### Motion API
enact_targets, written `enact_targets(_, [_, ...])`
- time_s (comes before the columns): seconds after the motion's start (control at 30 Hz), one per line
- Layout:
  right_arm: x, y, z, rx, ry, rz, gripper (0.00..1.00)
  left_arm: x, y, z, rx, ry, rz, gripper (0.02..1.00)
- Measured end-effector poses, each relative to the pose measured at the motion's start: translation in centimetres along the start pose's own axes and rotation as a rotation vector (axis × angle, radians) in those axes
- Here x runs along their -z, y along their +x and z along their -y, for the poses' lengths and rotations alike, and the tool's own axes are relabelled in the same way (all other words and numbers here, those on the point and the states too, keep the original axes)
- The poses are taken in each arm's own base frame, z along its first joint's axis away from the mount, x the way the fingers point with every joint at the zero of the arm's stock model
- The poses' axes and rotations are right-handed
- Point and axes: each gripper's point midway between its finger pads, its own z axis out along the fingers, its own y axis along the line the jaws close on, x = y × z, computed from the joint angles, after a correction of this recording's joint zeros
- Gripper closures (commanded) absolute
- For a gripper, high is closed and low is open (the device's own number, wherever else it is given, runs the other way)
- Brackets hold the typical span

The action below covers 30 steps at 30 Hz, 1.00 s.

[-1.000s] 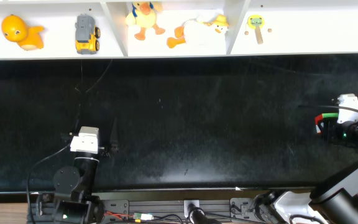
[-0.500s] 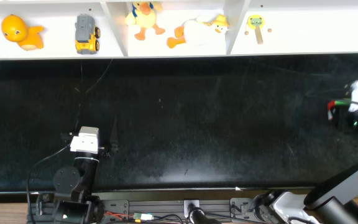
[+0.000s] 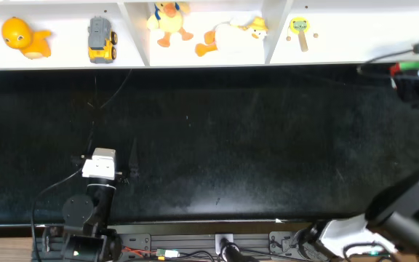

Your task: Store Toys

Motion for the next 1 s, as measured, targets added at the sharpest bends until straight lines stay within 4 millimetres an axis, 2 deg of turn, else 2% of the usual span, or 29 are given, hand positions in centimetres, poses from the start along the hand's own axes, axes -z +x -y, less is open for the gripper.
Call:
enact_targets(0.2, [-3.4, -2.3, -0.3, -0.023, -0.049, -0.013, 0.481, 0.0, 0.0, 0.0, 0.000, 0.000, 0.000, 0.020])
enact_targets(0.47, [-5.2, -6.1, -1.7, -0.002, -0.077, 0.018, 0.472, 0.0, 0.0, 0.0, 0.000, 0.000, 0.000, 0.020])
enact_targets(0.57, [-5.6, -6.7, -2.3, 0.003, -0.086, 0.021, 0.470, 0.0, 0.0, 0.0, 0.000, 0.000, 0.000, 0.020])
enact_targets(0.7, [-6.3, -6.3, -2.5, -0.006, -0.093, 0.006, 0.465, 0.0, 0.0, 0.0, 0.000, 0.000, 0.000, 0.020])
enact_targets(1.0, [-6.7, -6.1, -2.2, -0.020, -0.081, -0.003, 0.167, 0.0, 0.0, 0.0, 0.000, 0.000, 0.000, 0.020])
